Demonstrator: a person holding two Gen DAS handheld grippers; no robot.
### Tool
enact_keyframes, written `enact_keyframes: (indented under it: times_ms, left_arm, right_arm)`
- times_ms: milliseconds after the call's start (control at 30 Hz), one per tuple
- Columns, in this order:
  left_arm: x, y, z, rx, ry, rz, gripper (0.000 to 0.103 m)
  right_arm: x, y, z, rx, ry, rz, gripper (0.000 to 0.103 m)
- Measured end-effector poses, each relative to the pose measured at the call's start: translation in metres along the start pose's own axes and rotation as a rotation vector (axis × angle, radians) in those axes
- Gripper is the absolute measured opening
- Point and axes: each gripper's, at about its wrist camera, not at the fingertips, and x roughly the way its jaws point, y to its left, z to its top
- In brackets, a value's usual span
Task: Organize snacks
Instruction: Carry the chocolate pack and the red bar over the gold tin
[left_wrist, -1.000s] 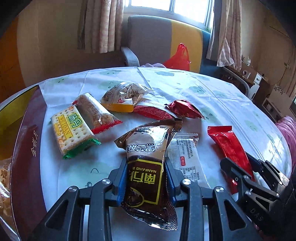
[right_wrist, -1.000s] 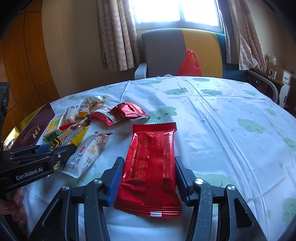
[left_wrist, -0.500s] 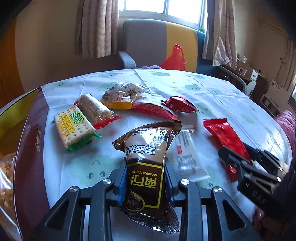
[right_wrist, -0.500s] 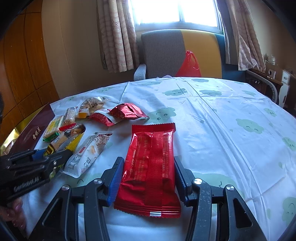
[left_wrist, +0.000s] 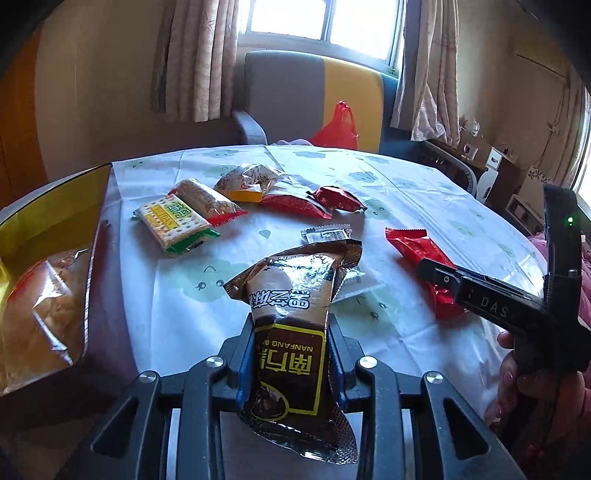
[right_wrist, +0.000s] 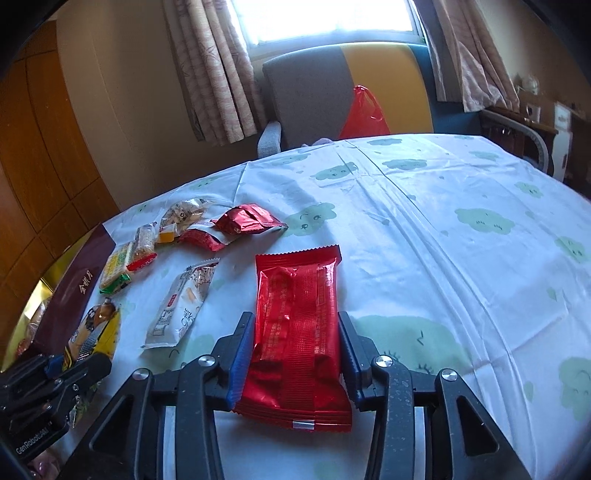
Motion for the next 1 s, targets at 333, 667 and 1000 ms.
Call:
enact_keyframes:
  times_ms: [333, 667, 1000]
  left_arm:
    - [-0.047, 0.006, -0.001, 0.000, -0.079, -0.017, 0.034]
    - [-0.094, 0.040, 0.005, -0.060, -0.171, 0.049, 0.034]
    - [-0.119, 0.099, 0.001, -0.173, -0.206, 0.162, 0.034]
  right_arm:
    - [-0.020, -0.003, -0.007, 0.069, 0.020, 0.038, 0.043]
    - [-0.040, 0.045, -0.001, -0.011, 0.016, 0.149, 0.043]
    - [-0.054, 0.110, 0.007, -0.111, 0.006, 0.271, 0.043]
